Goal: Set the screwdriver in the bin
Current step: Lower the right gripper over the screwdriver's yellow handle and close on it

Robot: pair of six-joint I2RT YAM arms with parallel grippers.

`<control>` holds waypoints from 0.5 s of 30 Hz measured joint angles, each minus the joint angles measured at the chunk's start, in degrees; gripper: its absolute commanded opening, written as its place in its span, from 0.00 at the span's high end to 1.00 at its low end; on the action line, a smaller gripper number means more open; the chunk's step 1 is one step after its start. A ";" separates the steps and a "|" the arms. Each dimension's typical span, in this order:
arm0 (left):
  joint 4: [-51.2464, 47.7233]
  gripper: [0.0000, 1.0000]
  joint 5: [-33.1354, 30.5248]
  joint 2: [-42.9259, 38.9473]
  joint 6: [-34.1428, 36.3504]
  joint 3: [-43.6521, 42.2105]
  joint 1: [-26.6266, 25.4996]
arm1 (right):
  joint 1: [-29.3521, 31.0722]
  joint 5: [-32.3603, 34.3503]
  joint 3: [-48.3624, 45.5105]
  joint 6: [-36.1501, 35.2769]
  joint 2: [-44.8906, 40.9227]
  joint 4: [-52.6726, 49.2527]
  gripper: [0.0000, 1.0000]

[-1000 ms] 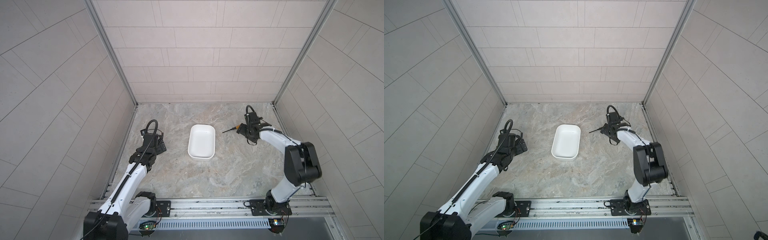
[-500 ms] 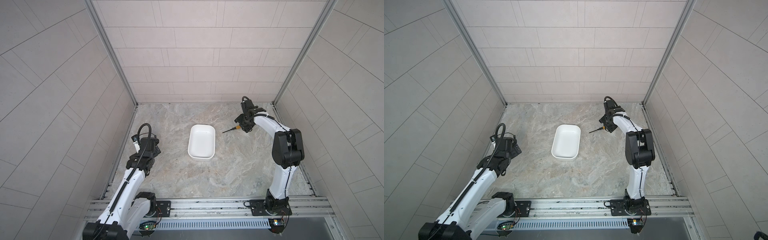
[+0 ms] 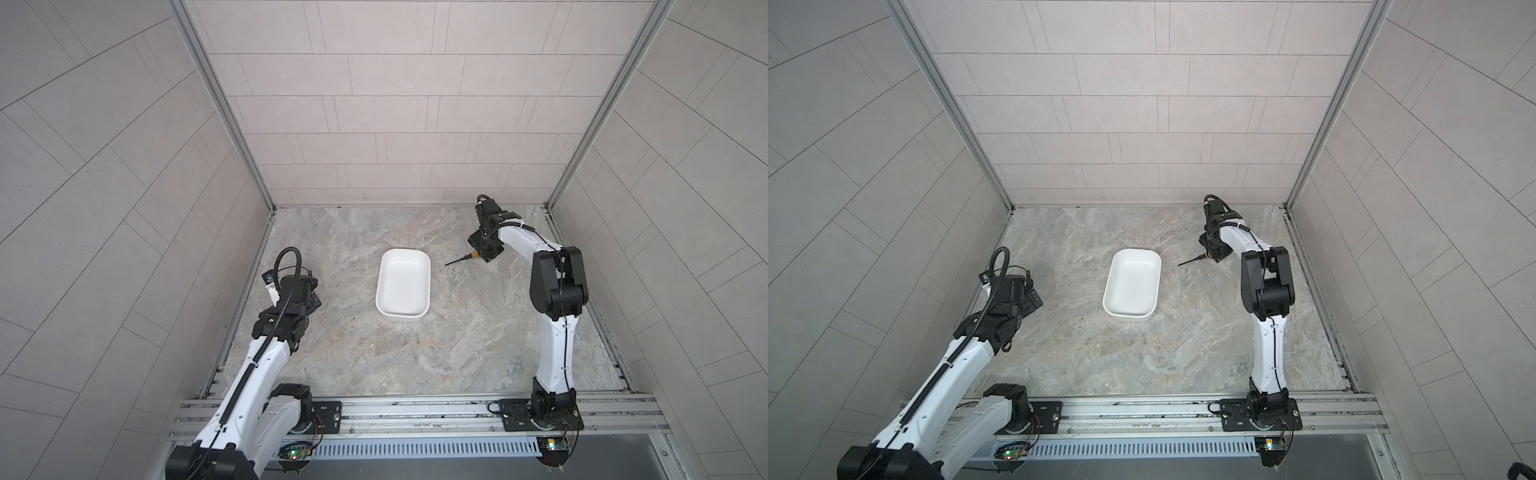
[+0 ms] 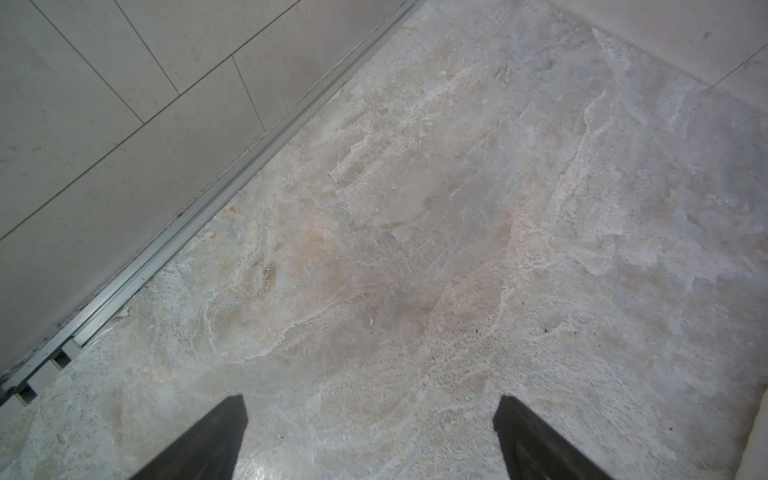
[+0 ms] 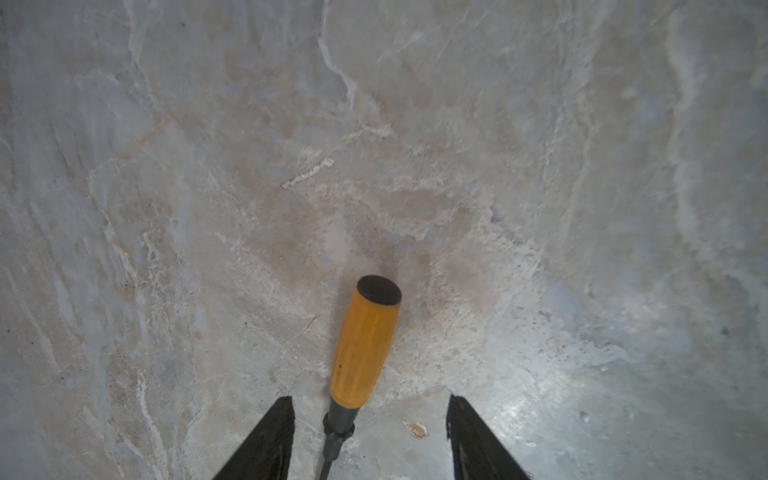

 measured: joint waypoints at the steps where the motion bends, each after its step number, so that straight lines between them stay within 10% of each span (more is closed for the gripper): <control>1: 0.04 0.00 0.17 0.24 0.00 0.00 0.04 | -0.13 0.04 0.35 0.11 0.26 -0.09 0.41; 15: 0.44 0.00 0.87 1.11 0.02 0.00 0.07 | -0.48 0.76 3.67 0.46 3.02 -2.36 0.58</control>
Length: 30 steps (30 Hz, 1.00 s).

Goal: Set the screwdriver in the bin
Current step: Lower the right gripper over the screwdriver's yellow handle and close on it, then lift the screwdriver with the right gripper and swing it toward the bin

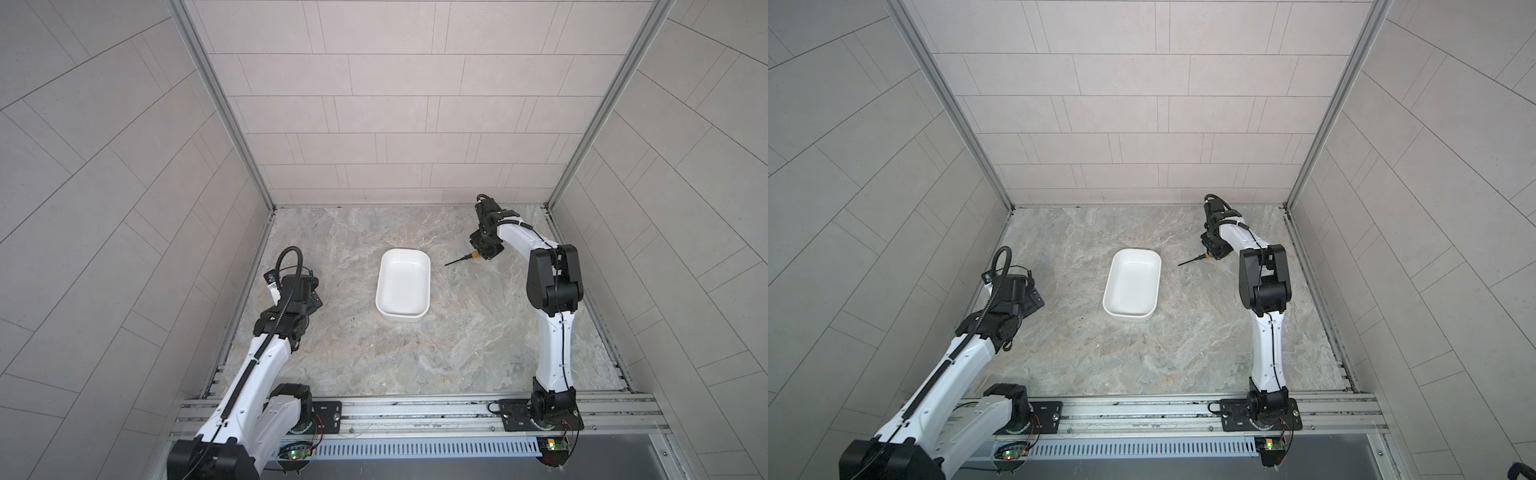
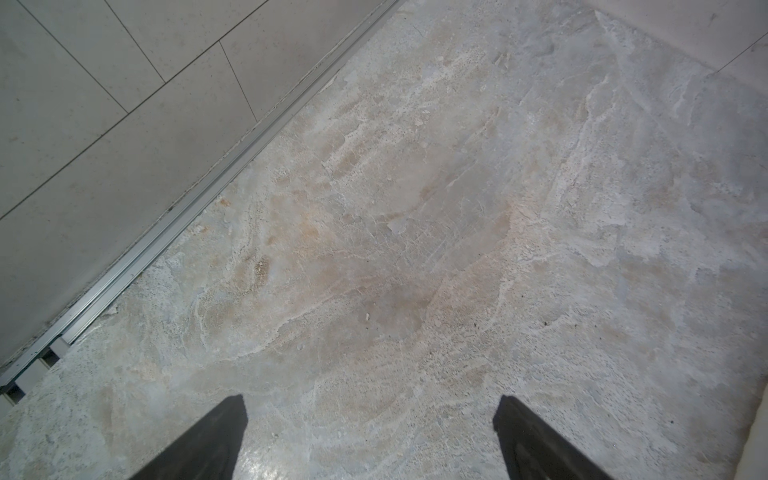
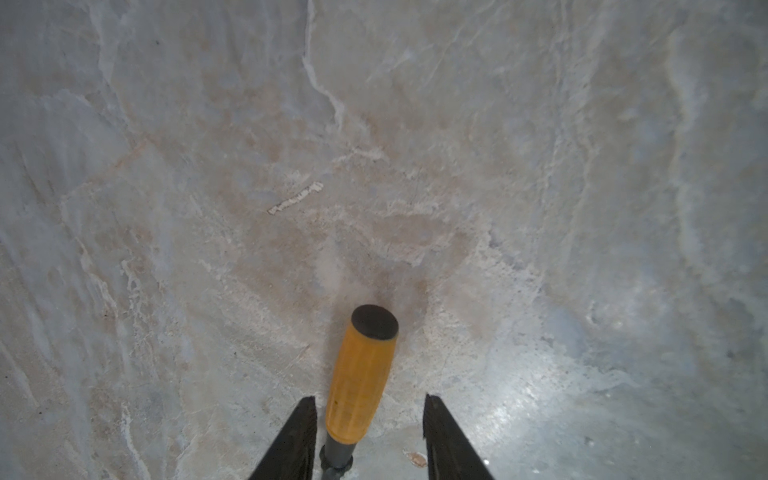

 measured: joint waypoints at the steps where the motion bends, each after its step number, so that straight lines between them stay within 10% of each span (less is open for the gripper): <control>1: 0.02 0.00 0.09 0.11 0.00 0.00 0.00 | 0.07 0.04 -0.07 0.11 0.00 0.02 0.57; 30: 0.70 0.00 1.27 1.40 0.00 0.00 0.37 | 8.11 5.97 -4.48 12.20 1.01 6.93 0.72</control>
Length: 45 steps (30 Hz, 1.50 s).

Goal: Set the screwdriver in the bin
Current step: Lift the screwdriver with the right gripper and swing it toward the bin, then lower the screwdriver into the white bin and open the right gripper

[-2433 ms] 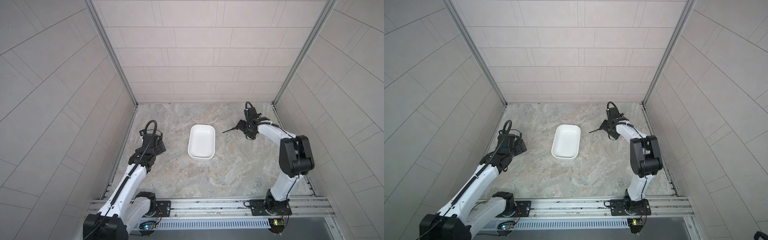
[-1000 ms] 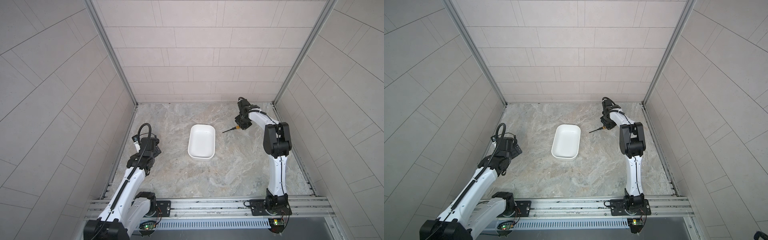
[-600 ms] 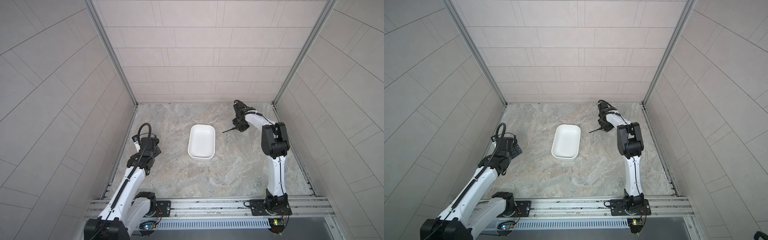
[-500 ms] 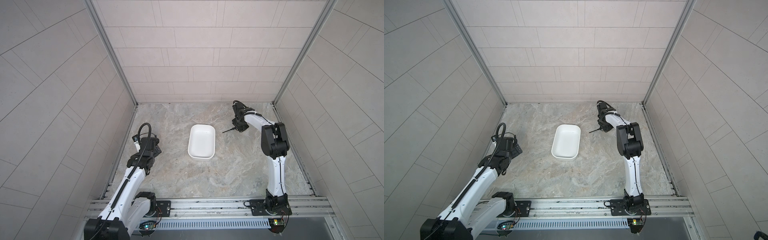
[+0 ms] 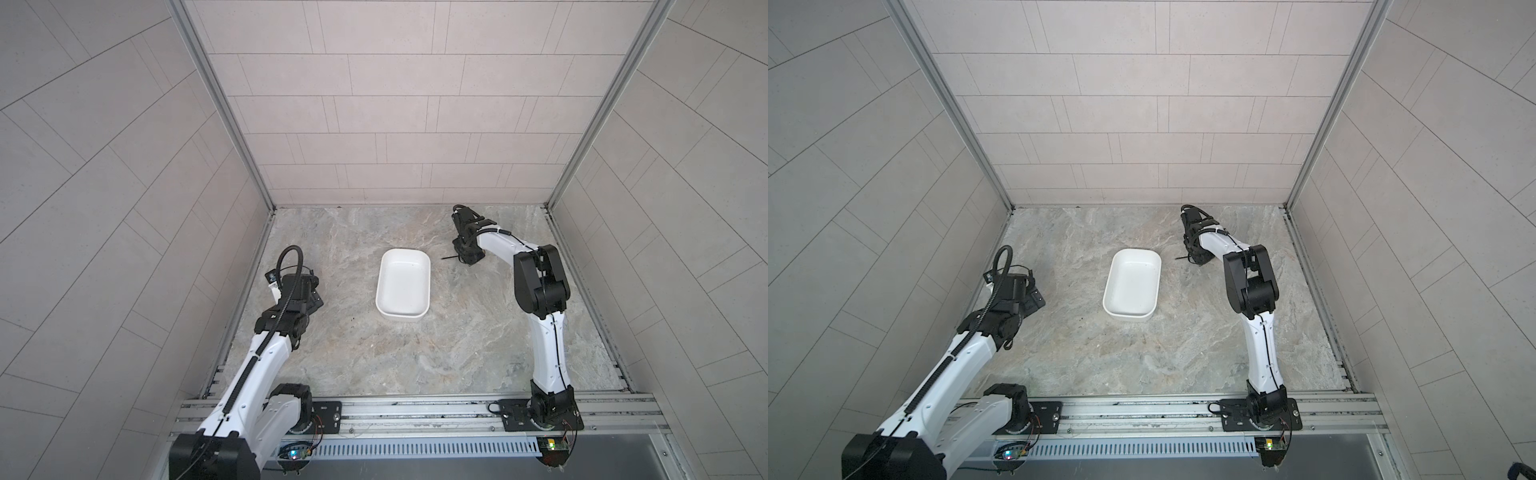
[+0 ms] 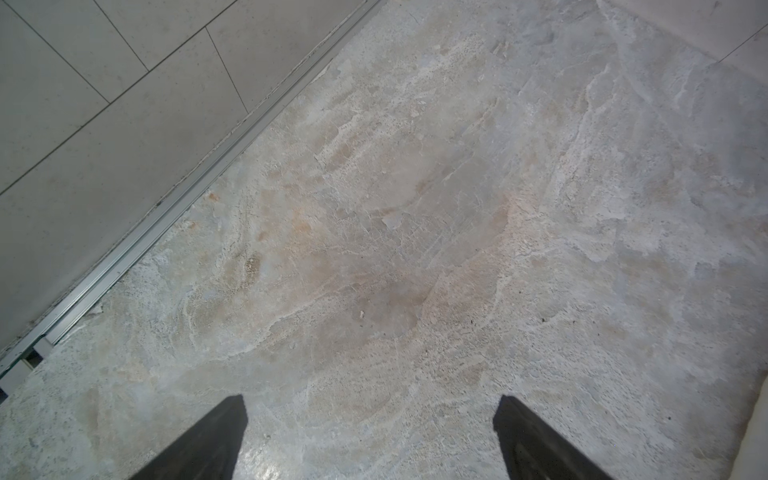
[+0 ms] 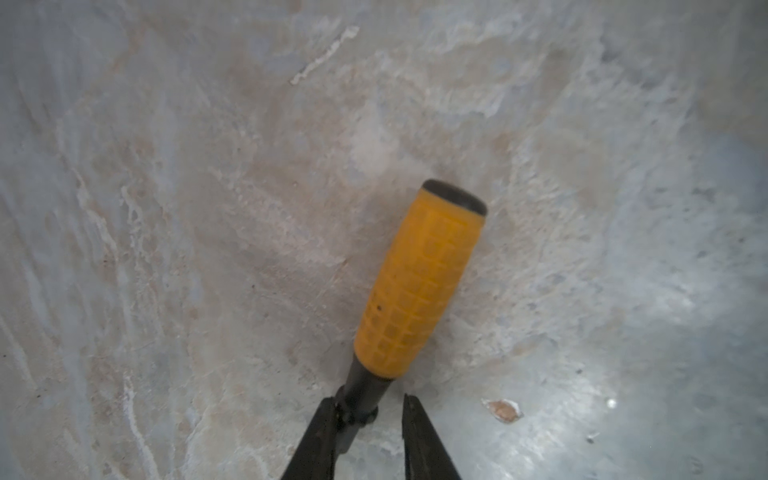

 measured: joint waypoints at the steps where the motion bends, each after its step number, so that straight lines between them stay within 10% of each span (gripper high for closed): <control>1: 0.00 0.00 0.02 0.00 0.00 0.00 0.00 | 0.00 0.02 -0.44 0.13 0.00 0.35 0.72; 7: 0.04 0.00 0.11 -0.04 0.00 0.00 0.13 | 0.00 0.61 -2.16 0.94 -0.70 2.05 0.73; 12: 0.07 0.00 0.13 -0.02 0.00 0.00 0.20 | -0.02 0.79 -2.51 1.11 -0.76 2.45 1.00; 45: 0.63 0.00 1.99 0.59 0.15 -1.27 0.26 | 13.29 3.67 -35.04 -32.98 -34.07 -0.11 1.00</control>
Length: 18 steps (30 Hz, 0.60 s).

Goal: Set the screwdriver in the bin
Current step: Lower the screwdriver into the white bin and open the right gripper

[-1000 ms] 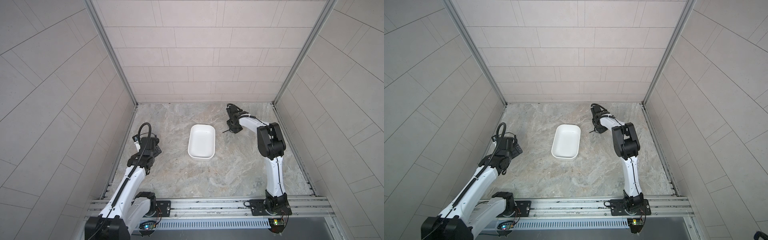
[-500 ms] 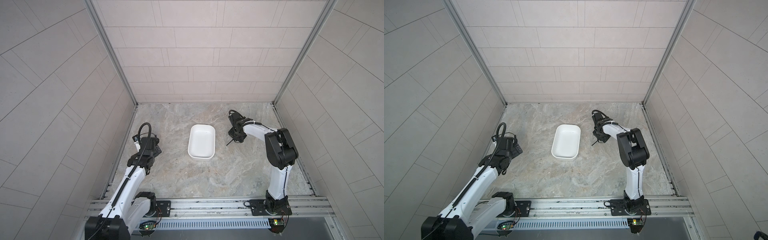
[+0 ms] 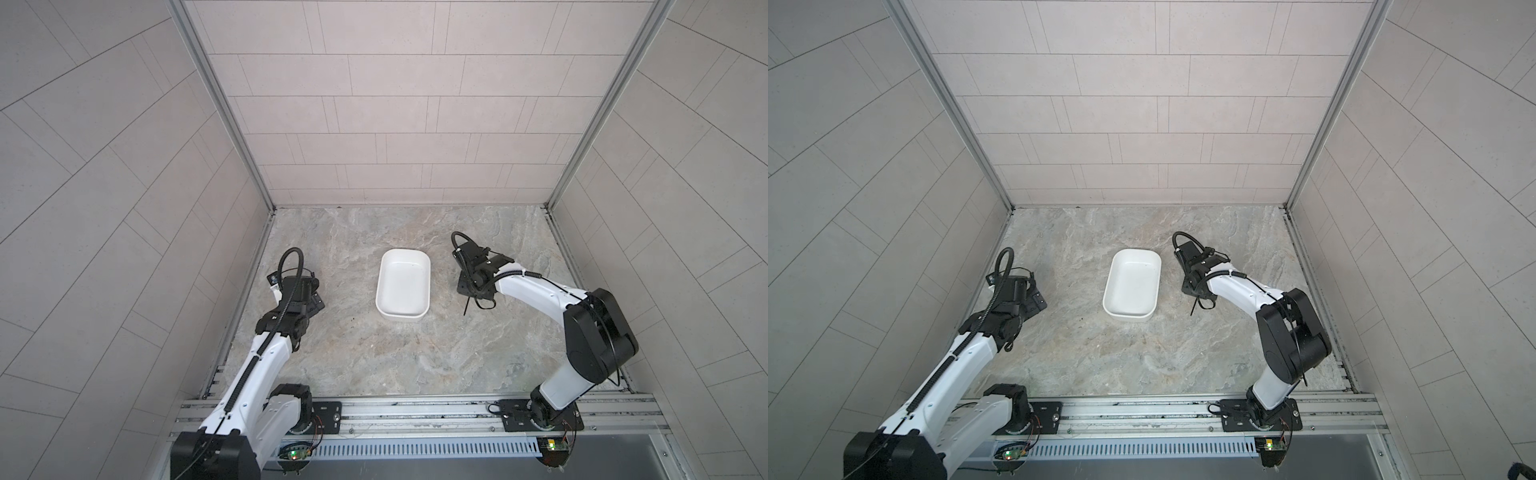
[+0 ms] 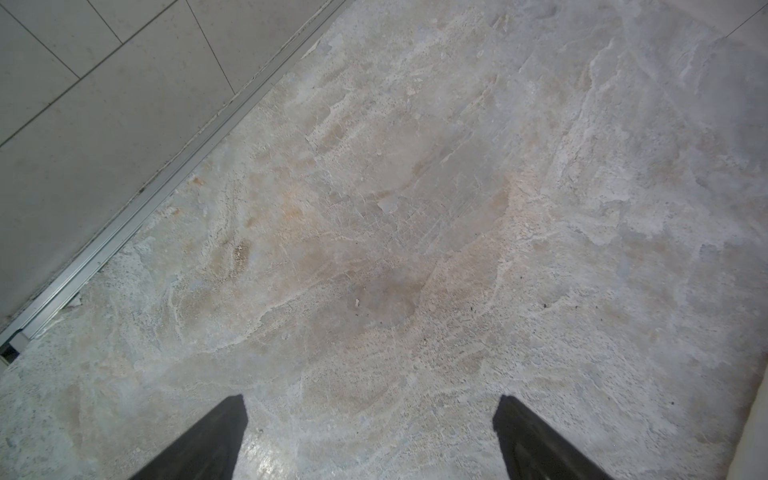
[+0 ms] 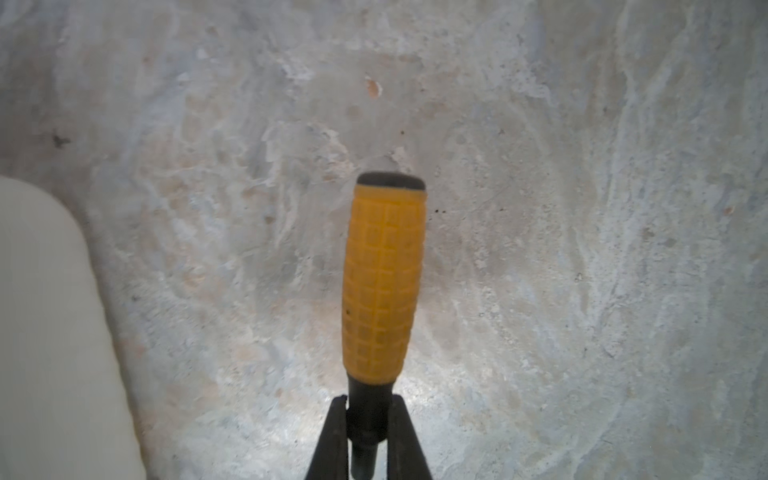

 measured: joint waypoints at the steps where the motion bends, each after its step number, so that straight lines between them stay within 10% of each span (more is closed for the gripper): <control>1: 0.00 0.00 0.07 0.37 0.00 0.00 0.00 | 1.05 0.26 0.33 -0.31 -0.24 -0.17 1.00; 18: 1.01 0.00 0.72 2.27 0.02 0.00 0.11 | 18.78 -2.69 11.98 1.07 3.17 10.16 1.00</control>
